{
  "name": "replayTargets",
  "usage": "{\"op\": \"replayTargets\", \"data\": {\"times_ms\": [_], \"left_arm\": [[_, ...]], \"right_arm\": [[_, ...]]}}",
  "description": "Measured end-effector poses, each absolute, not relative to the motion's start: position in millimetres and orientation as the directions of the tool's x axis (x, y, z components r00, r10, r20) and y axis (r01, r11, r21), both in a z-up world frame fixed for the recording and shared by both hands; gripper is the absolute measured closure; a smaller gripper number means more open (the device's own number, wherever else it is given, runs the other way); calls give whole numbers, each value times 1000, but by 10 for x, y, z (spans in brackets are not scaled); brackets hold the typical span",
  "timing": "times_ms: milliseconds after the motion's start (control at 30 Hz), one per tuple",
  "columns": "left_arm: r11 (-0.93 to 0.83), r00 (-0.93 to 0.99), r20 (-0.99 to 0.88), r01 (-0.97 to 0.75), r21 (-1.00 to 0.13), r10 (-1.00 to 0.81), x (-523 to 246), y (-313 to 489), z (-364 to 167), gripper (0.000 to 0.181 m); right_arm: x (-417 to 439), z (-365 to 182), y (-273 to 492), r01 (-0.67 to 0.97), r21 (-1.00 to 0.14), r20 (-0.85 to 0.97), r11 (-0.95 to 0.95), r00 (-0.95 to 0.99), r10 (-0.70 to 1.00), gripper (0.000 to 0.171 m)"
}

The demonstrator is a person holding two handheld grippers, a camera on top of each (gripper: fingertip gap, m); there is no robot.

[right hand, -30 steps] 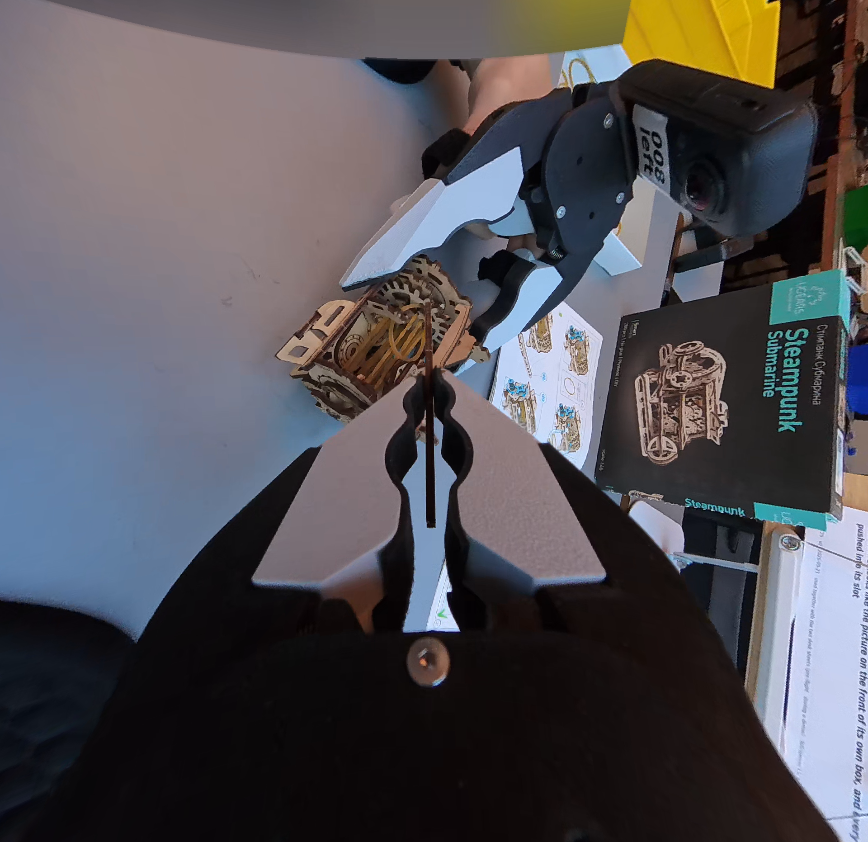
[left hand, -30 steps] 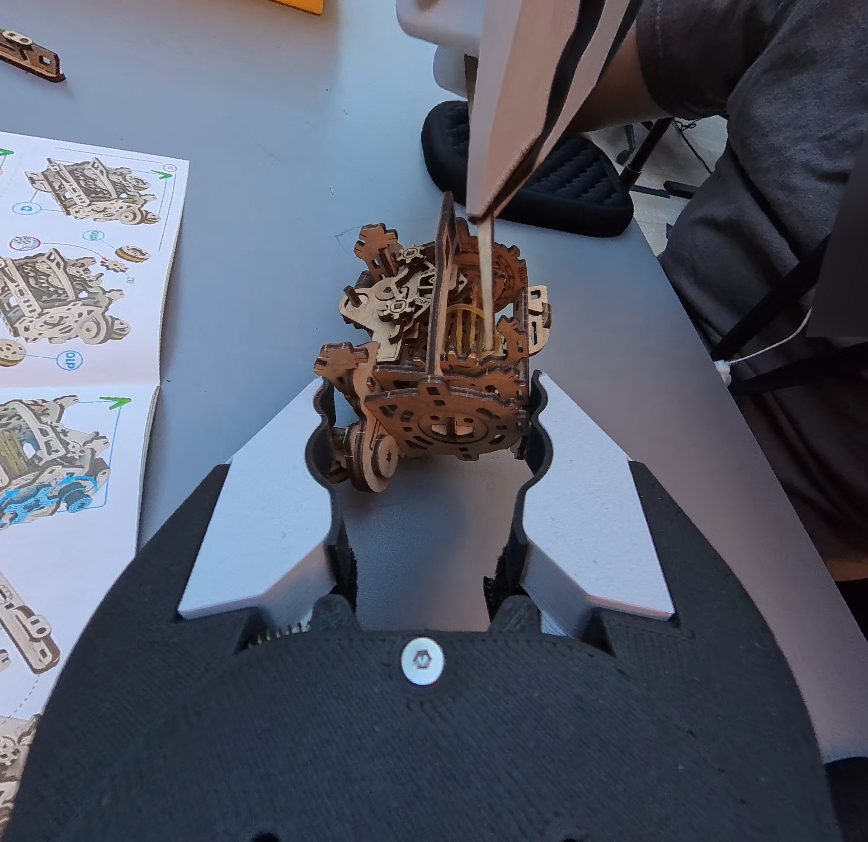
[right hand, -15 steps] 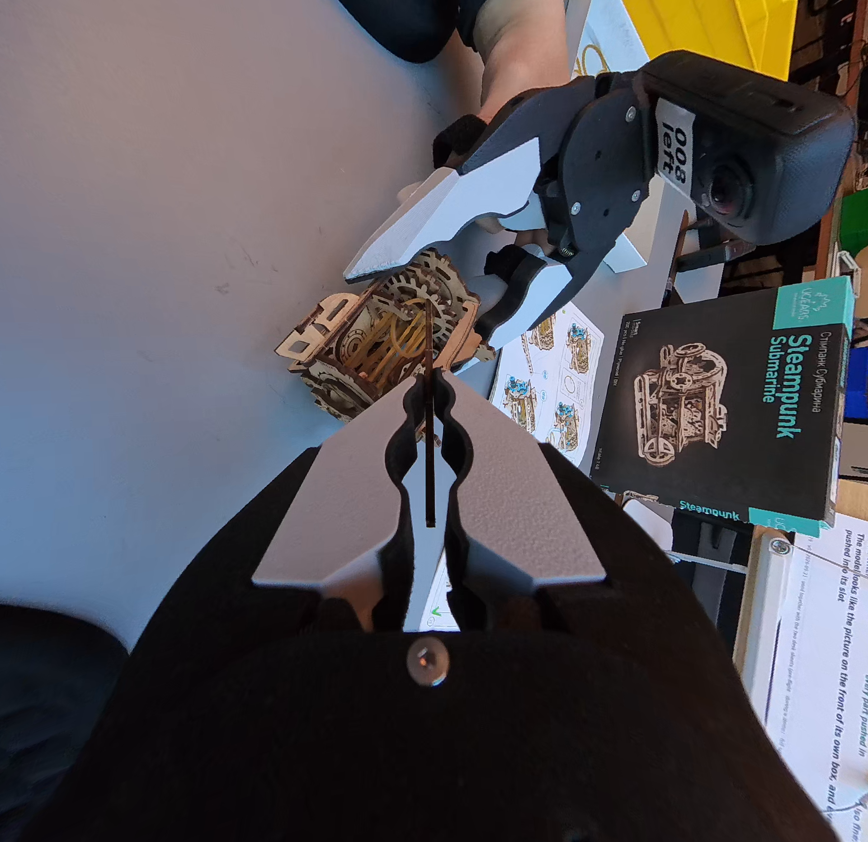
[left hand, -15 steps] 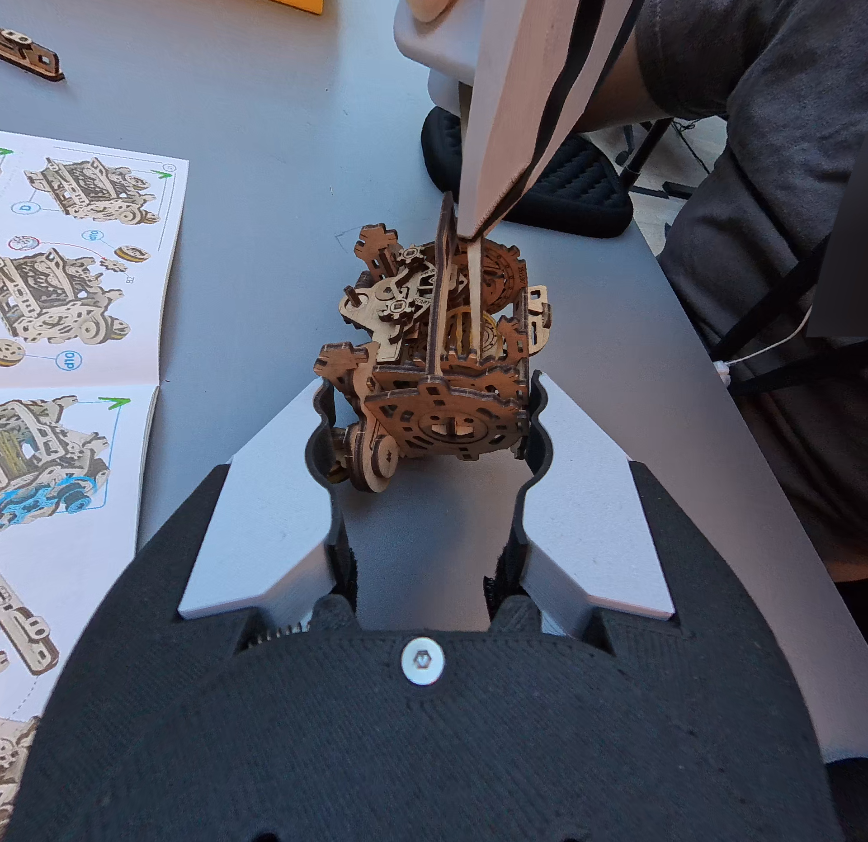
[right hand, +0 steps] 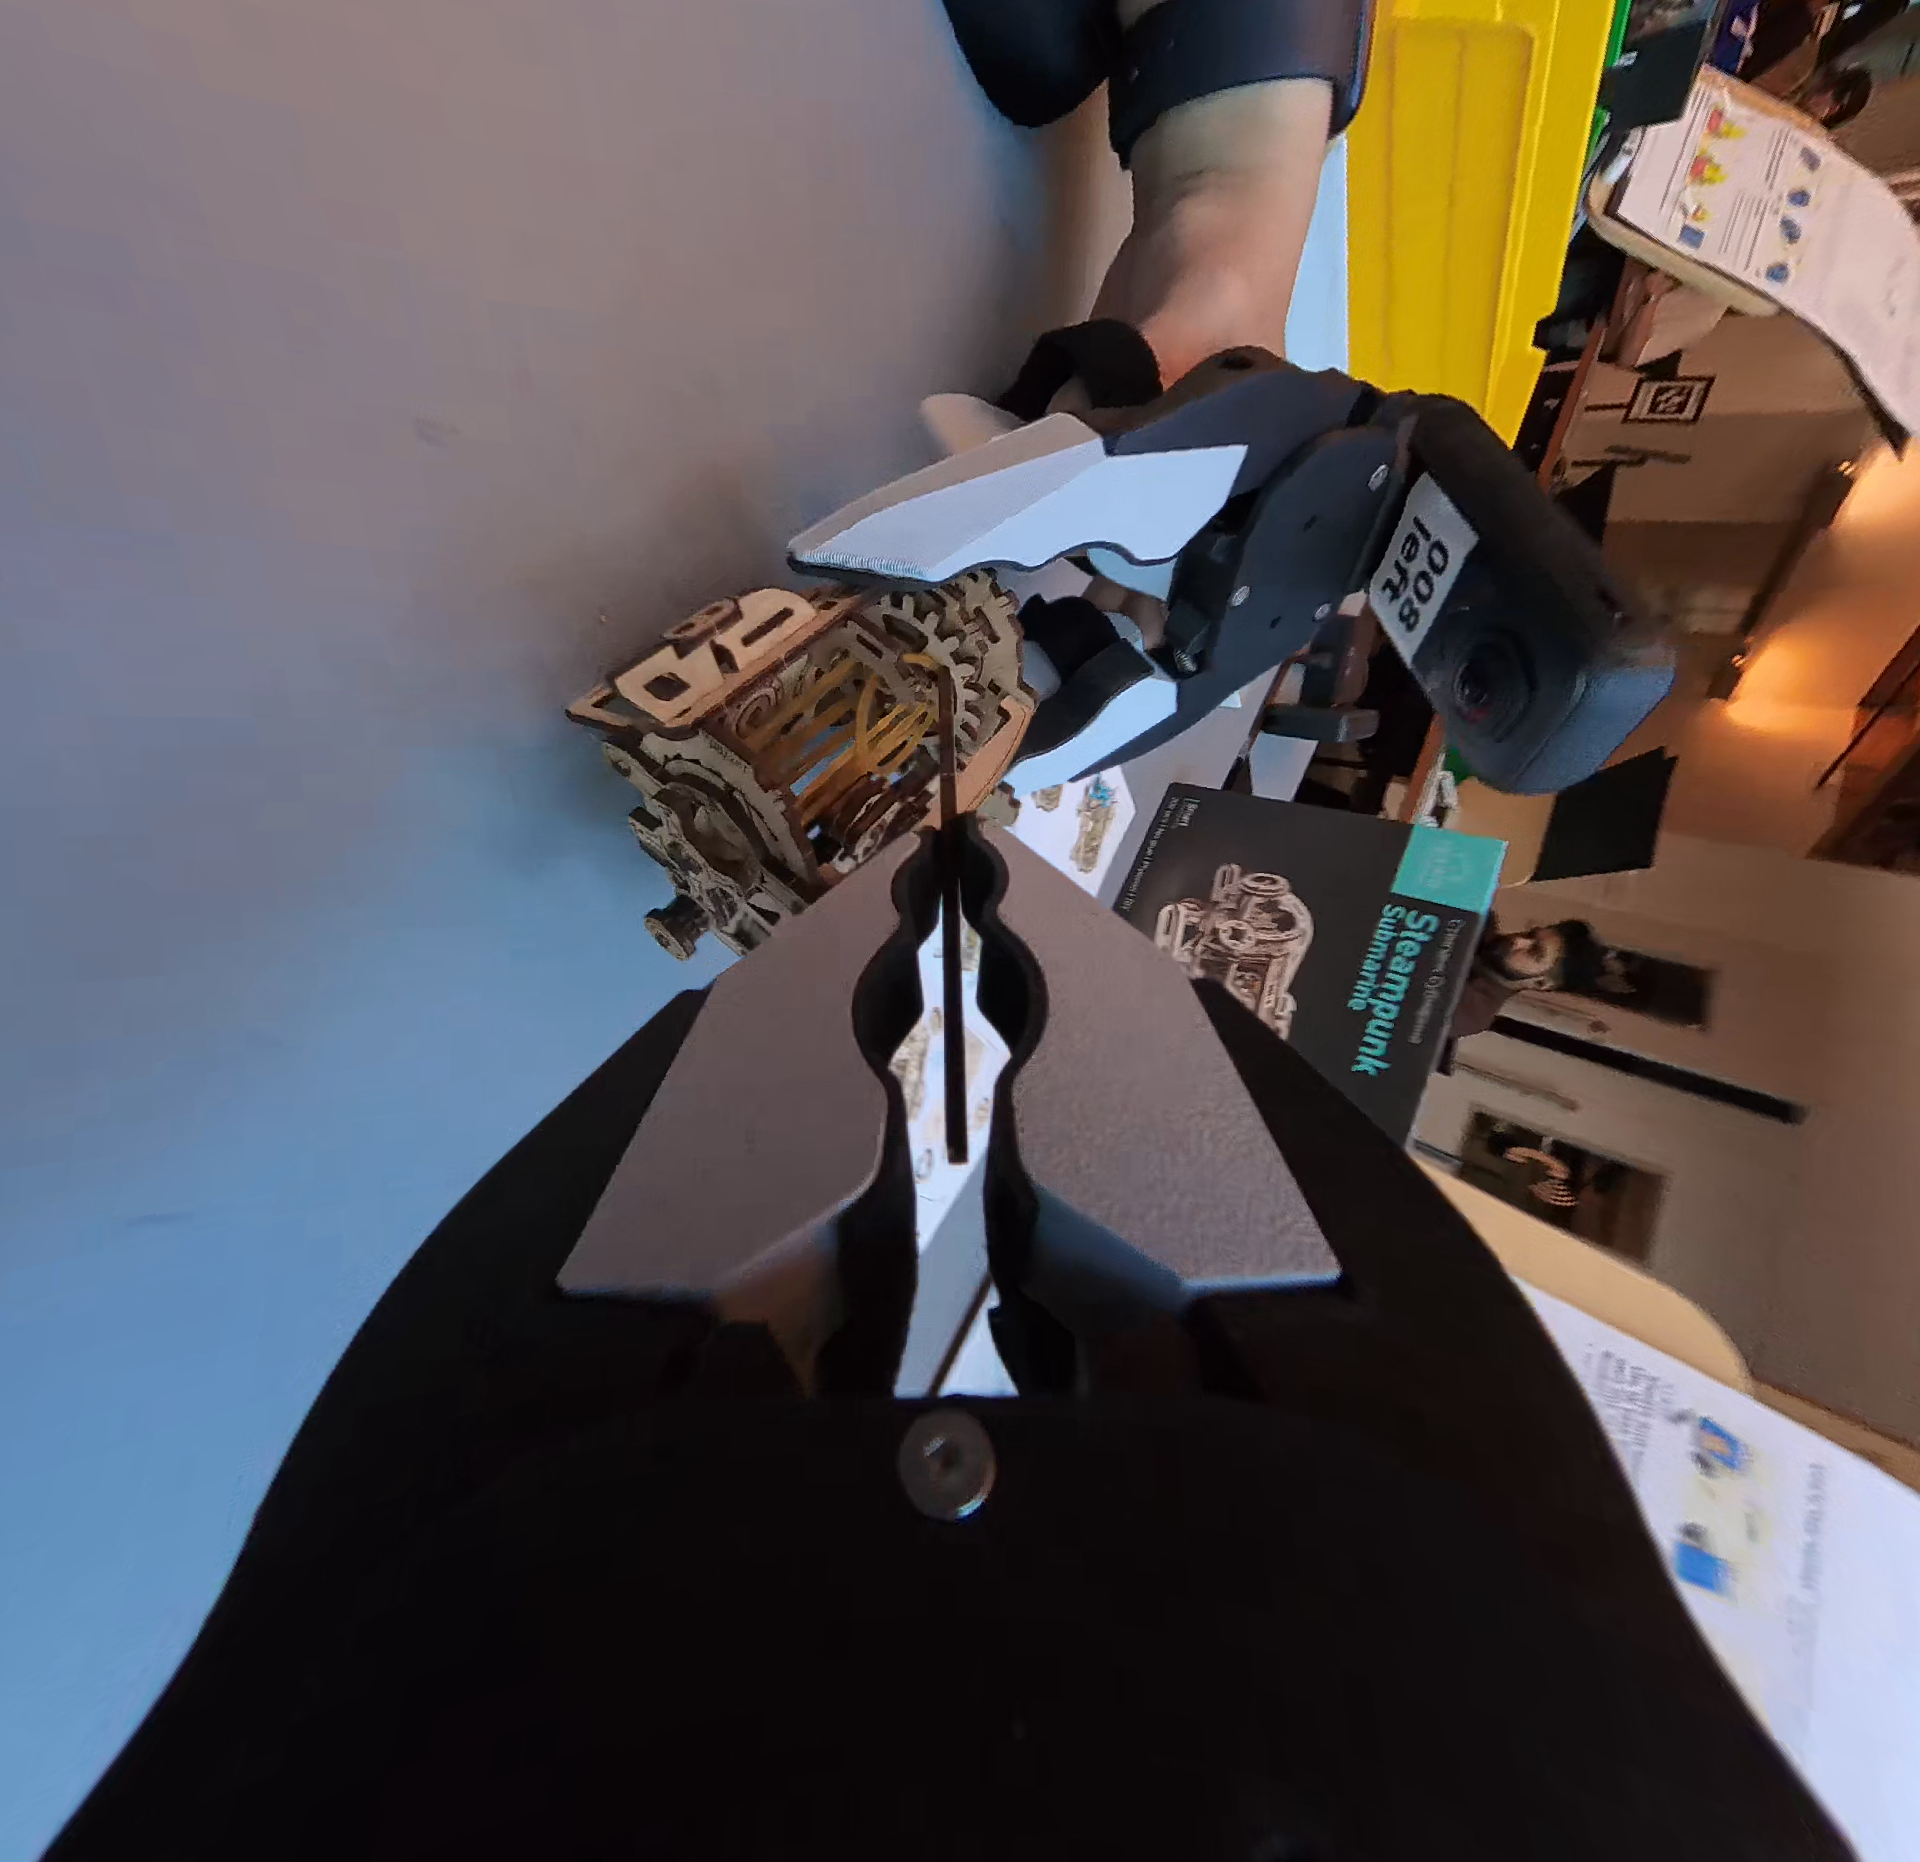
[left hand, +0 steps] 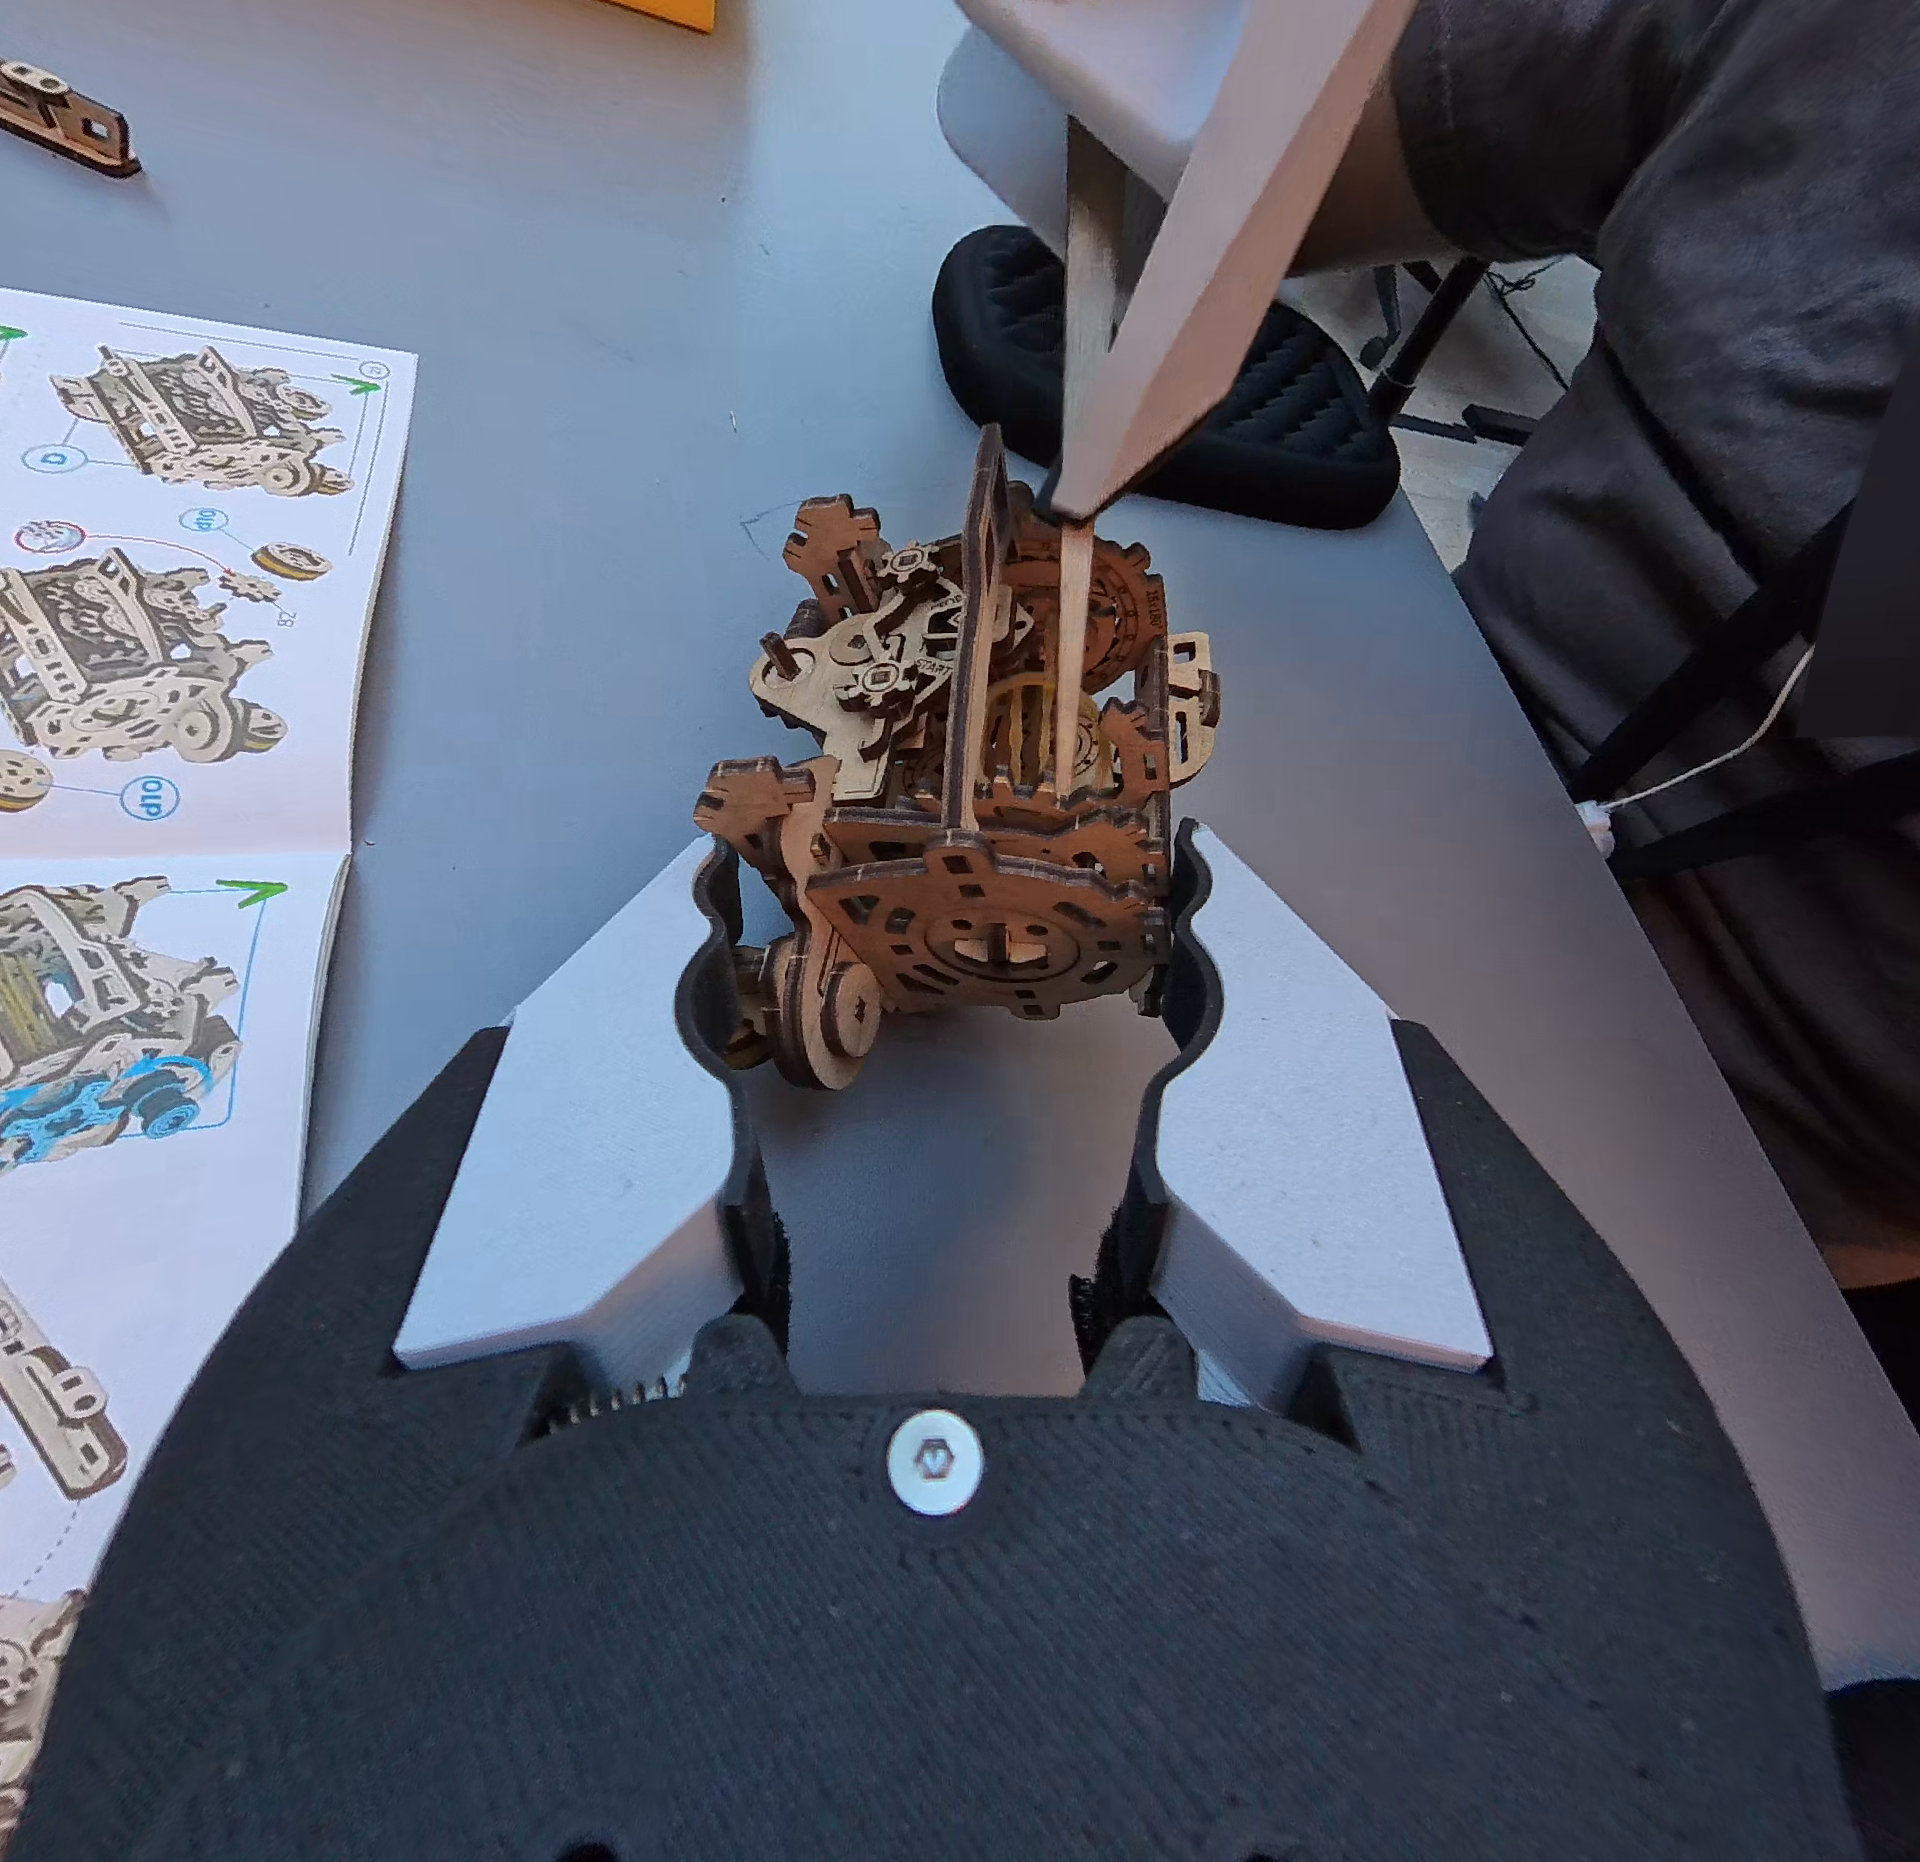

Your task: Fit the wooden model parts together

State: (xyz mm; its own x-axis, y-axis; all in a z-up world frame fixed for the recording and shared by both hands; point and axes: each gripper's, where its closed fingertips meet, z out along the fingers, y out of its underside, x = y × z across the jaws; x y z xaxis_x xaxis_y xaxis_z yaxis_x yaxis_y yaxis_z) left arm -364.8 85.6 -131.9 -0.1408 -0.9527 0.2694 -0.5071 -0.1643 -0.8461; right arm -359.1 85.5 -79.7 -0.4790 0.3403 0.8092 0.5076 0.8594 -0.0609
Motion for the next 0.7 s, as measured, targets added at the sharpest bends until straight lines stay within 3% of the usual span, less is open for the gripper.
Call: {"op": "replayTargets", "data": {"times_ms": [100,367,700], "left_arm": [[-165,-139,269,-506,-846,-953,-3647,858,-1319,99],[-159,-144,266,-509,-846,-953,-3645,850,-1320,99],[-166,-144,274,-509,-845,-951,-3639,852,-1319,99]], "right_arm": [[-3605,-780,858,458,102,816,883,-546,189,169],[-3648,-742,848,296,375,755,878,-647,-105,170],[-3684,-714,841,25,582,607,813,-679,-414,170]]}}
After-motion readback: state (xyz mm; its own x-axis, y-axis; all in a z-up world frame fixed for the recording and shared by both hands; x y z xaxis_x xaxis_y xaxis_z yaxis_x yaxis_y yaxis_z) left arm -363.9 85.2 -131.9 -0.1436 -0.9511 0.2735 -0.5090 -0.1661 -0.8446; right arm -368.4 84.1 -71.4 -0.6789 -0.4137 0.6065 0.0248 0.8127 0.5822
